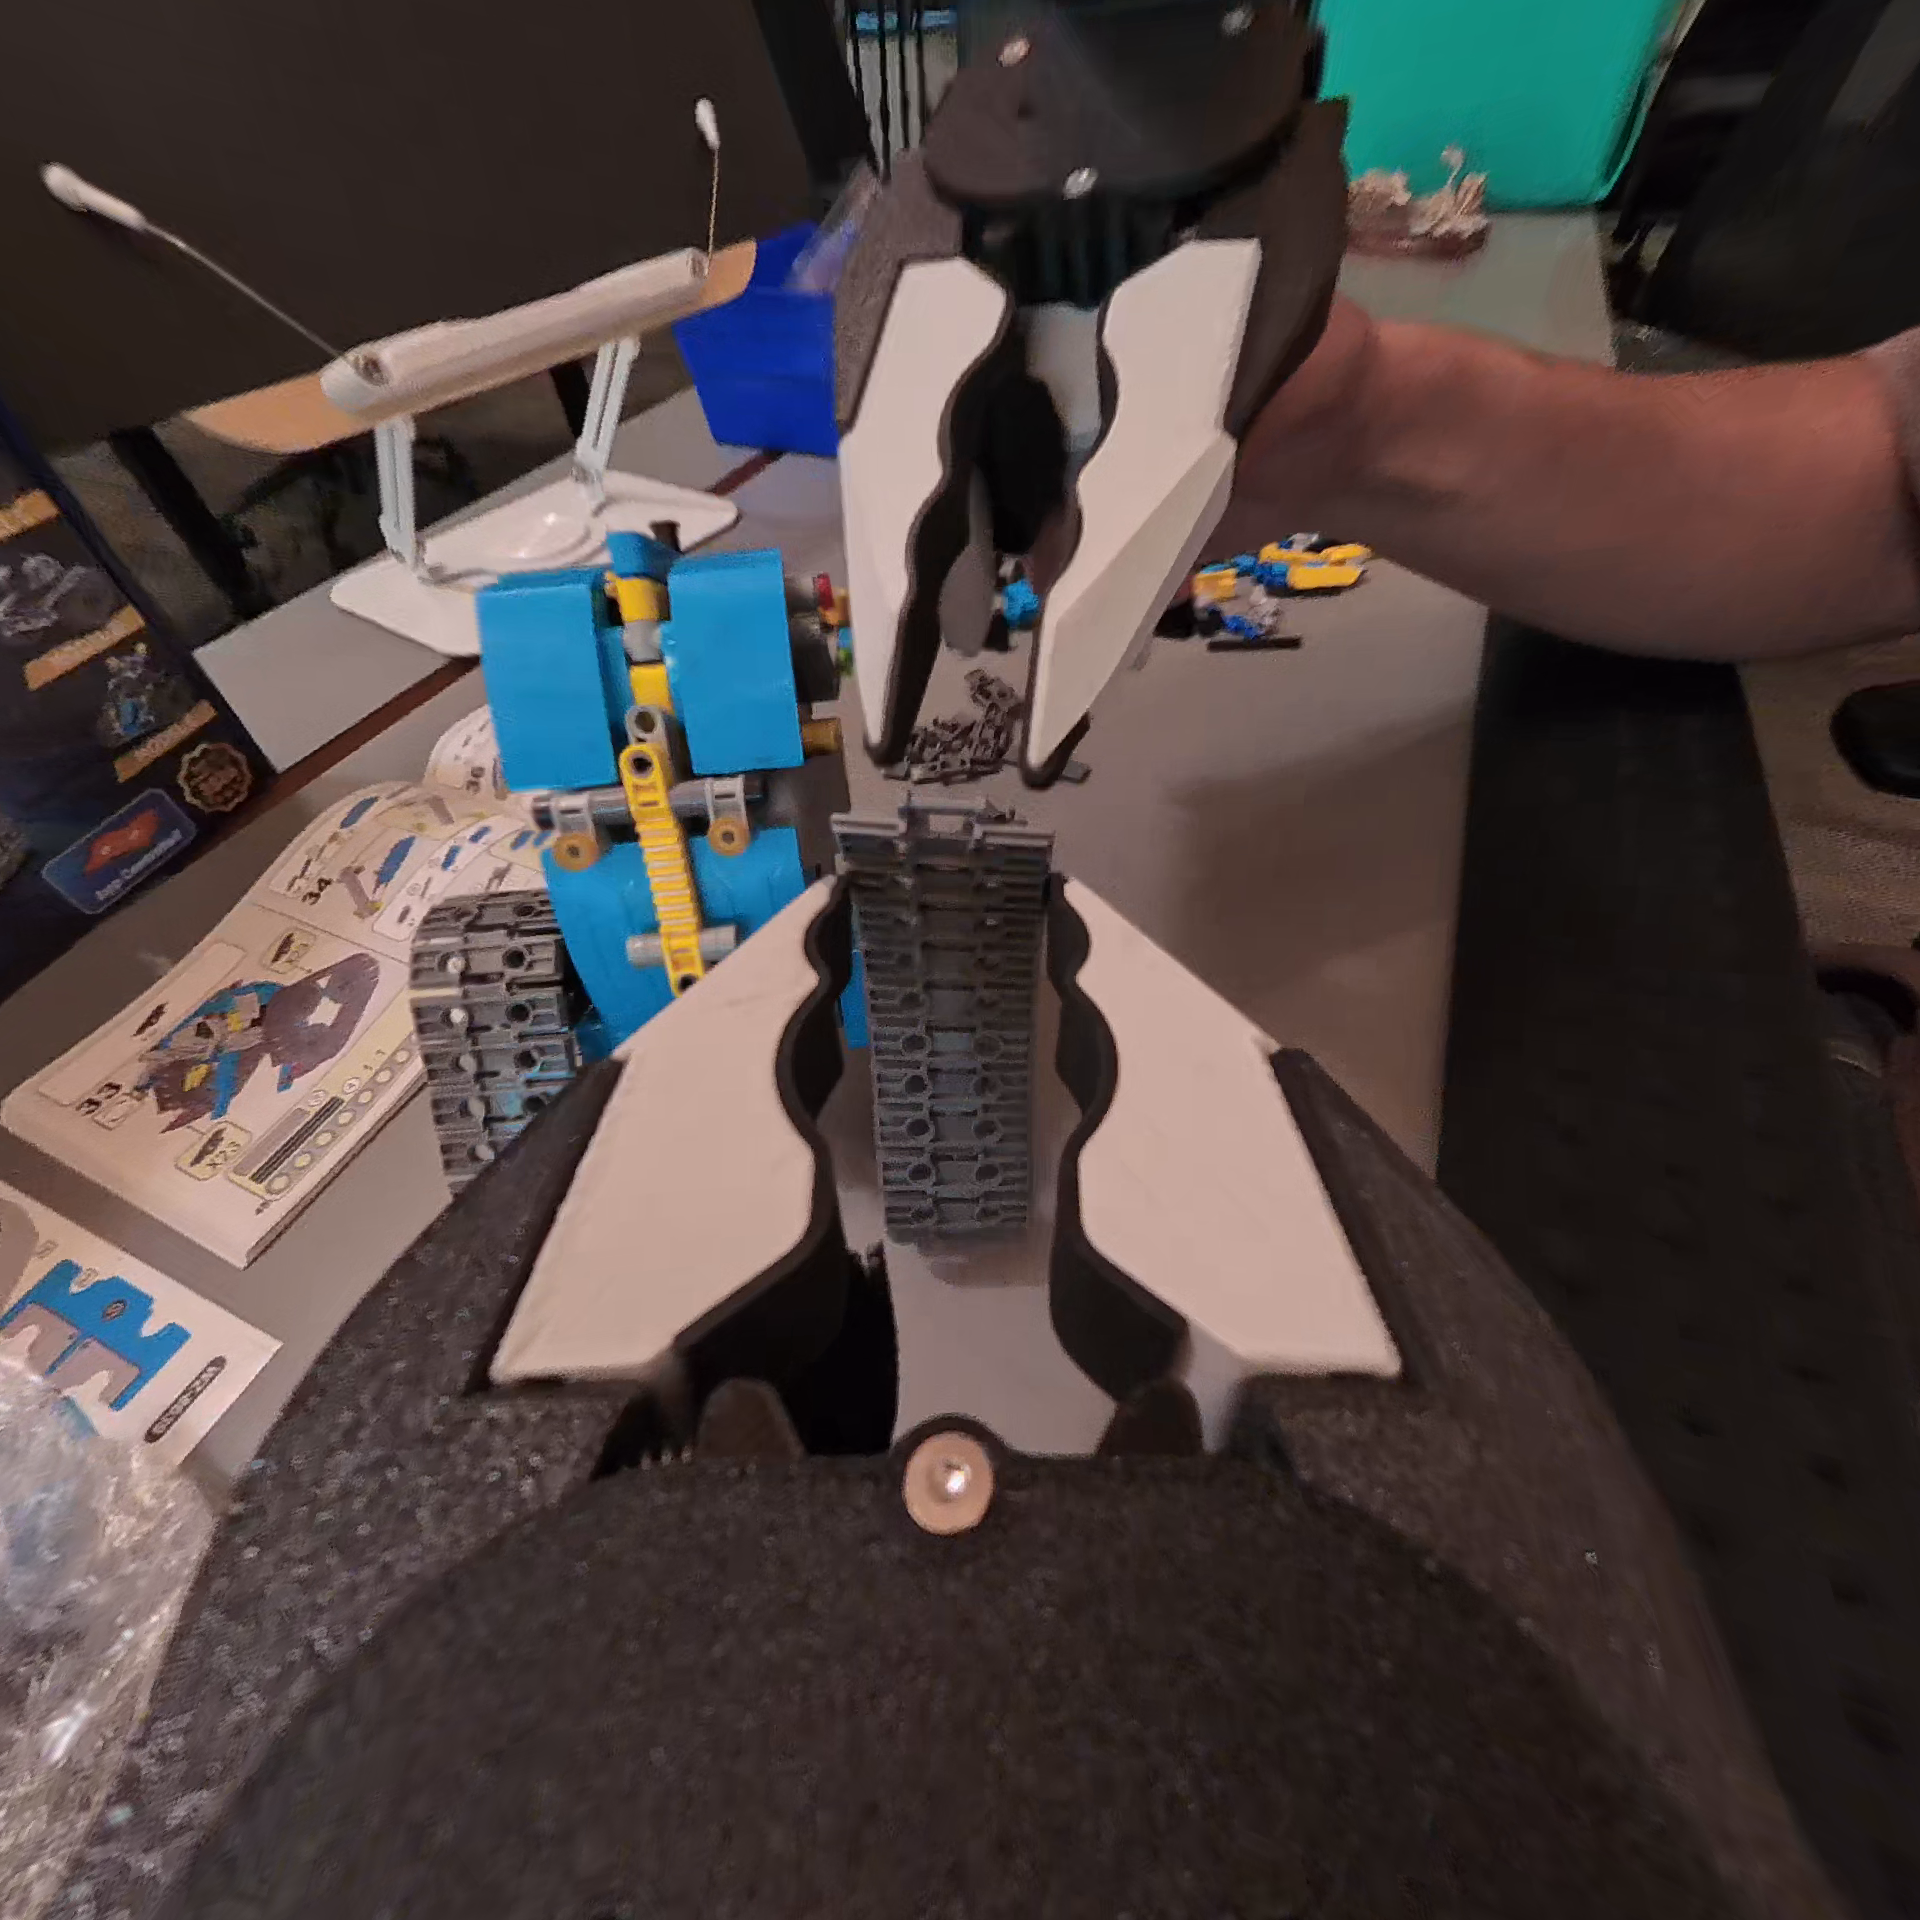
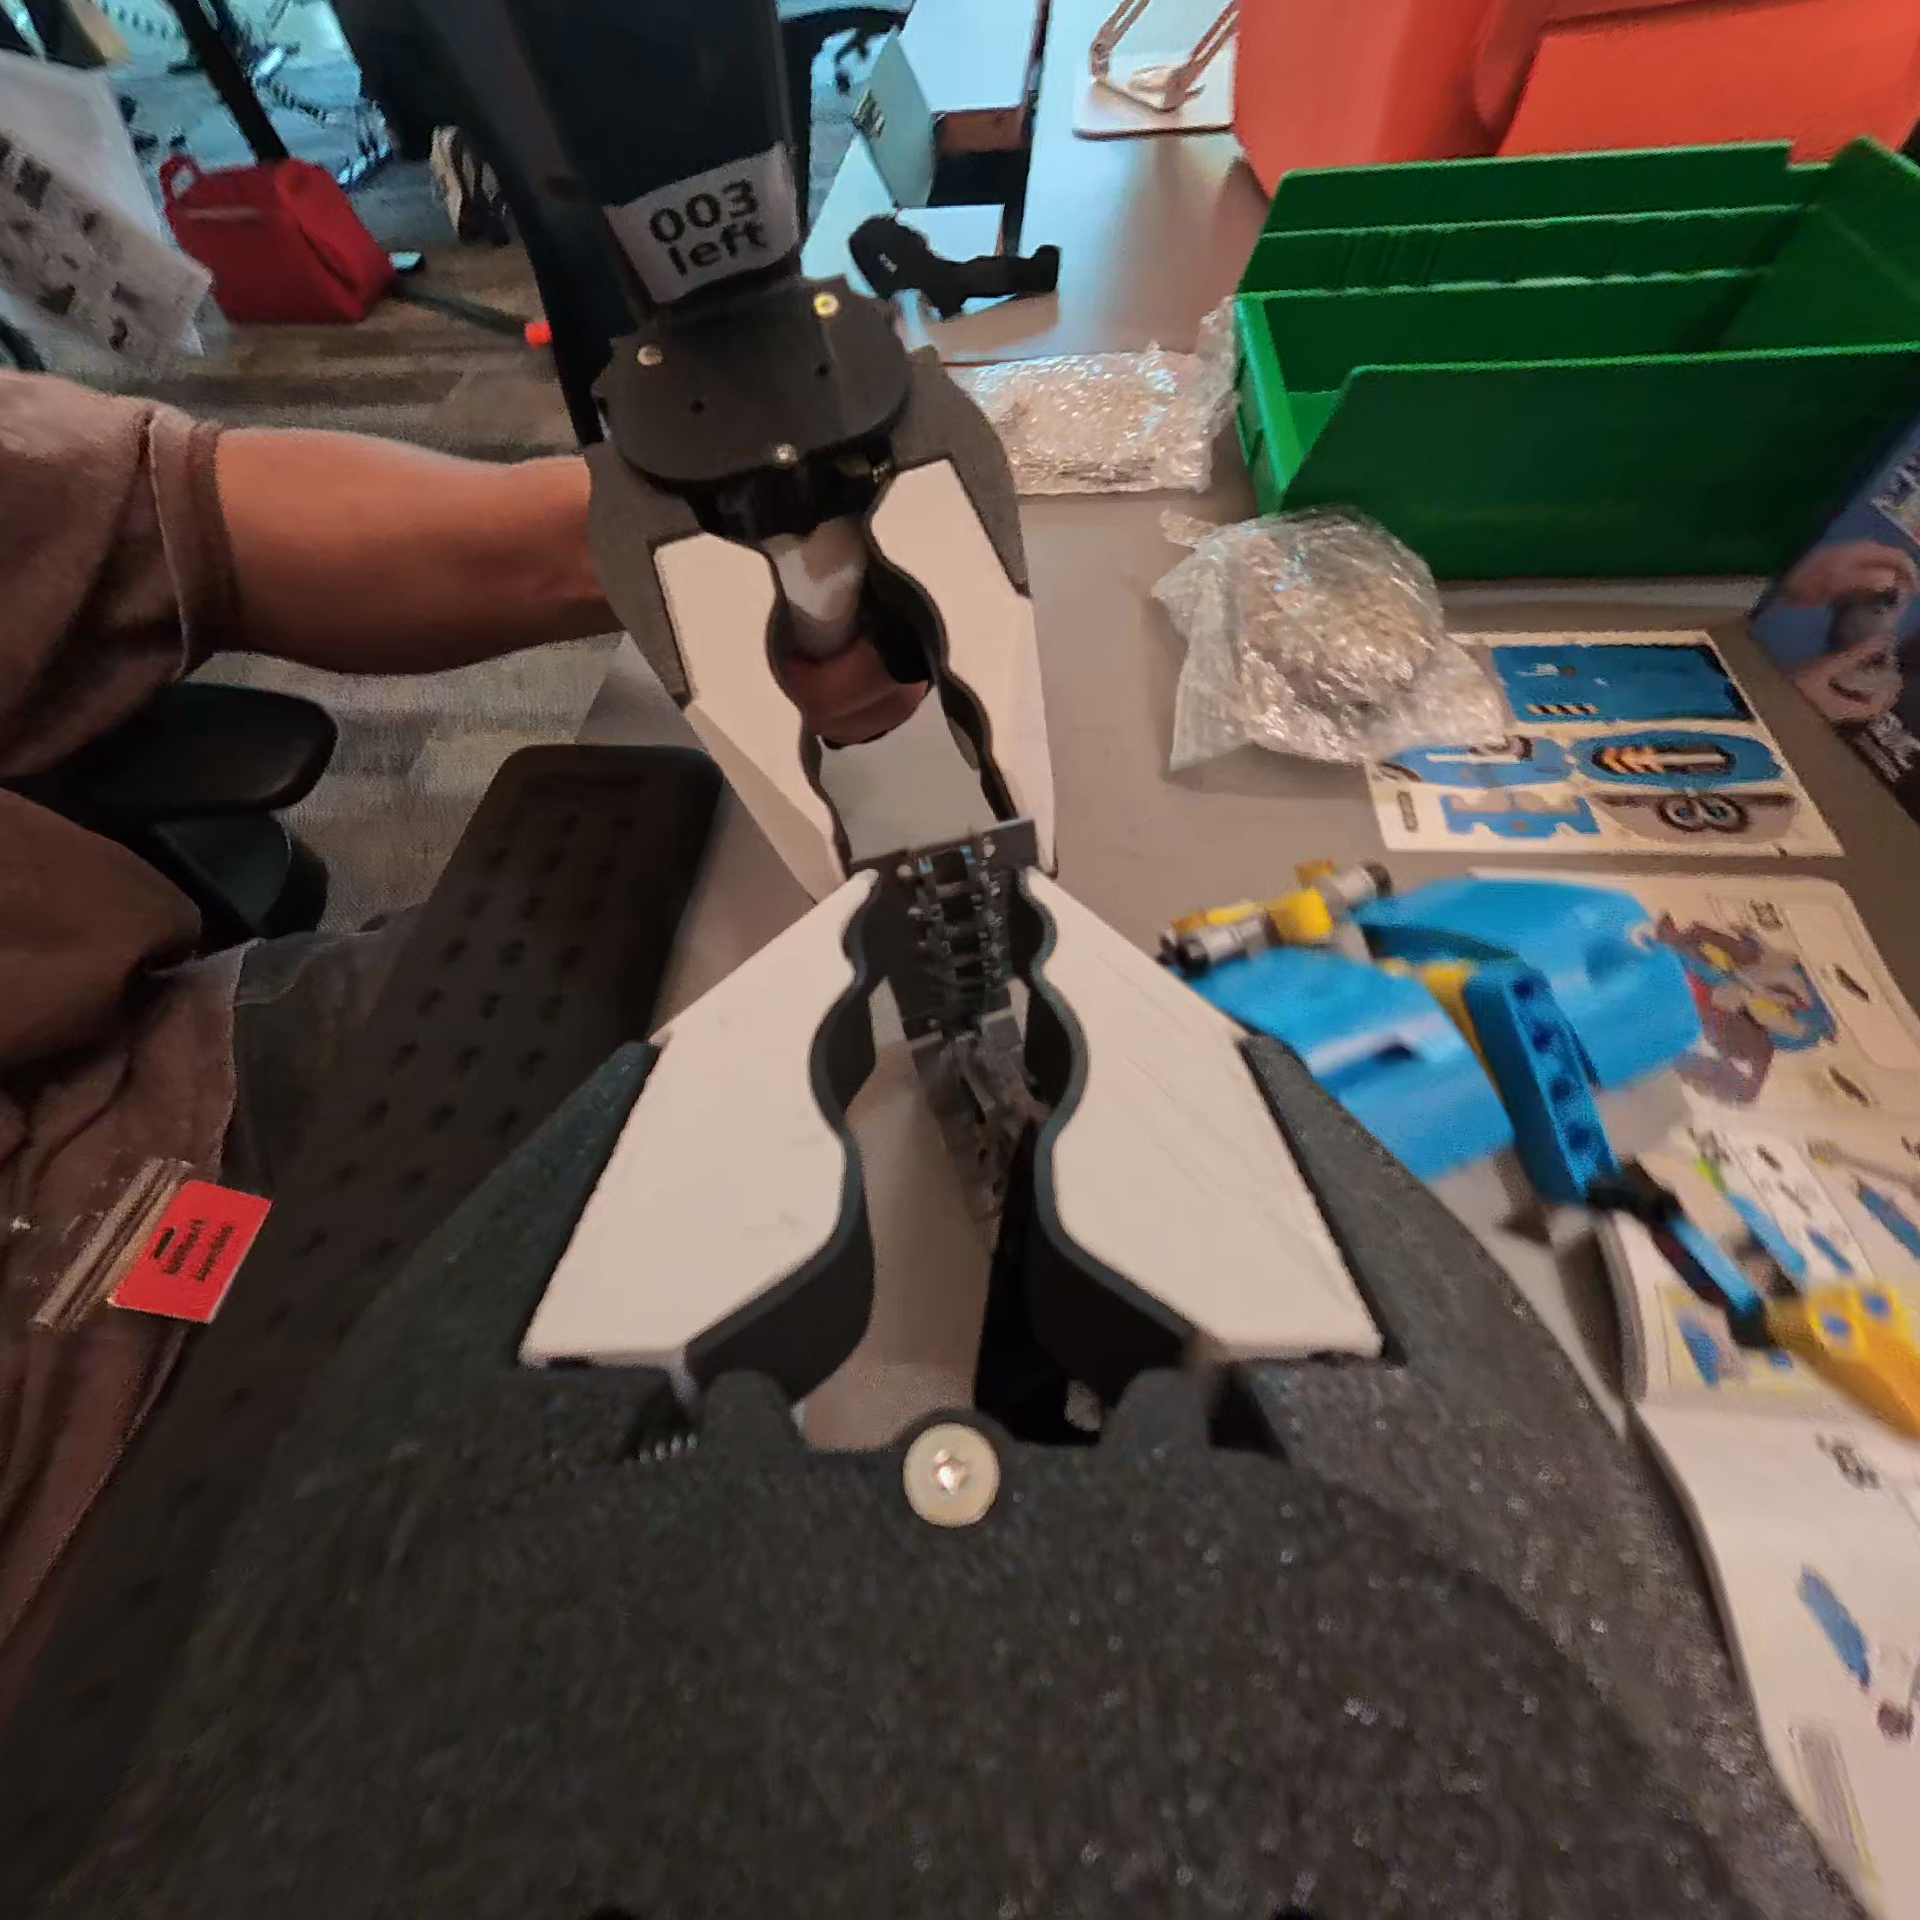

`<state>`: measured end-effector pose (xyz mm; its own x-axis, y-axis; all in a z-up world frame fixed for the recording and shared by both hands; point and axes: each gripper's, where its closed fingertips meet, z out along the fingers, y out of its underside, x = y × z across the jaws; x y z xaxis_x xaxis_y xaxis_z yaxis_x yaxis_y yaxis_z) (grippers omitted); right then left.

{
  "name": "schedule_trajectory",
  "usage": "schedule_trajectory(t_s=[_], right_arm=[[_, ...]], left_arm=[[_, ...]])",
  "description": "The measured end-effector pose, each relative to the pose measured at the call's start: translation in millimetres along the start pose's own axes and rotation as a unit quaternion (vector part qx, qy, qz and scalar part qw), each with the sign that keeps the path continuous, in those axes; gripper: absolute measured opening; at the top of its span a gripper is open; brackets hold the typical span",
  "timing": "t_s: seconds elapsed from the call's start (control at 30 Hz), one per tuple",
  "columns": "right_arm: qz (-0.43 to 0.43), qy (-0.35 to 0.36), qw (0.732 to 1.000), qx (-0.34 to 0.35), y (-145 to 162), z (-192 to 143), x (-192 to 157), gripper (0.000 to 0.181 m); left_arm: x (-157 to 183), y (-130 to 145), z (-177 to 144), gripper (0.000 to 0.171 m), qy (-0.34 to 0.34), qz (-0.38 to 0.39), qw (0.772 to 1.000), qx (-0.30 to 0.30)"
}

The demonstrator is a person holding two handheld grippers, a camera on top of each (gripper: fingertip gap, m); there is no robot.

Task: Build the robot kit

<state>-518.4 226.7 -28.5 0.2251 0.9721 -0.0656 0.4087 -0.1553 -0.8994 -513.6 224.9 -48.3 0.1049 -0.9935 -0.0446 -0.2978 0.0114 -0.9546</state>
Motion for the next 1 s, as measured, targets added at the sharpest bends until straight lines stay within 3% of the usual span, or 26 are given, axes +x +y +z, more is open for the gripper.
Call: schedule_trajectory(t_s=[0.13,0.3,0.33,0.4,0.6,0.7,0.8,0.9,1.0], right_arm=[[0.071,0.030,0.997,0.022,15.1,-23.3,11.6,0.024],[0.198,0.007,0.979,0.048,28.4,-29.3,9.7,0.034],[0.218,0.006,0.974,0.053,30.3,-29.4,9.6,0.034],[0.254,0.011,0.965,0.058,34.6,-29.7,12.7,0.034],[0.277,0.071,0.958,0.017,60.8,-32.5,33.7,0.025],[0.291,0.050,0.955,-0.022,79.4,-31.8,31.1,0.032],[0.236,0.005,0.971,-0.030,86.0,-25.5,18.3,0.039],[0.062,0.071,0.994,-0.058,95.9,-23.8,26.7,0.038],[-0.021,0.139,0.989,-0.053,91.9,-21.8,31.6,0.032]], left_arm=[[-4.1,2.7,28.0,0.037,-0.022,0.002,0.998,-0.051],[-2.2,11.8,50.7,0.036,-0.052,0.039,0.991,-0.117],[-0.8,12.4,52.6,0.019,-0.054,0.047,0.989,-0.127],[3.2,10.8,55.7,0.013,-0.056,0.062,0.987,-0.135],[5.0,18.9,61.6,0.009,-0.071,0.082,0.982,-0.158],[5.4,21.1,62.4,0.009,-0.074,0.069,0.983,-0.151],[6.3,23.7,62.7,0.010,-0.077,0.065,0.984,-0.148],[5.3,23.1,62.8,0.010,-0.079,0.053,0.985,-0.141],[3.9,20.1,62.6,0.016,-0.080,0.035,0.988,-0.127]])
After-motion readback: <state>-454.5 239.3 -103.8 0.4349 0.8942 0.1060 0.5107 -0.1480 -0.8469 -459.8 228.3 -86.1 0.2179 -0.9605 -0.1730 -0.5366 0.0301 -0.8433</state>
